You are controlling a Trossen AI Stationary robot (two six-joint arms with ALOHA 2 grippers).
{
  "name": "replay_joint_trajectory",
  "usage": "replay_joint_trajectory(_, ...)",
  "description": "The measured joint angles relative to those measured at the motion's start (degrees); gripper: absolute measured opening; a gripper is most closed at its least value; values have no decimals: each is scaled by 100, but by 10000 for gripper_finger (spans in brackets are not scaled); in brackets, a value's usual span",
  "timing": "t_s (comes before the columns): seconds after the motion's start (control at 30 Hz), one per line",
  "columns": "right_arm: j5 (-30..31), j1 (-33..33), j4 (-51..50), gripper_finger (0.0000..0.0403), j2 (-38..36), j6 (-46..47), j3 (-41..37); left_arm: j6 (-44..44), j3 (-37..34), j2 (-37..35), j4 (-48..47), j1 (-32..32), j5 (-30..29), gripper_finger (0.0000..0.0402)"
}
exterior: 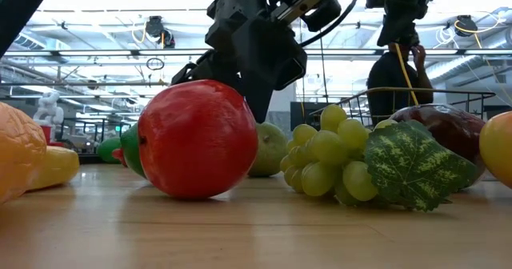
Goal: Build produce basket
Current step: Put the light red apple into the wire basket
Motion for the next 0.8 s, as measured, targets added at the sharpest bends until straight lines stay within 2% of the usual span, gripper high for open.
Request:
replay_joint_trajectory(0.23, 0, 0, 0, 0, 0, 0, 0, 172, 0, 0, 0, -13, -2, 81)
replay_joint_trajectory(0.53, 0, 0, 0, 0, -1, -47, 0, 207, 0, 0, 0, -63, -7, 84)
replay_joint_trajectory(0.8, 2, 1, 0, 0, -1, -131, 0, 275, 0, 0, 0, -70, -132, 53)
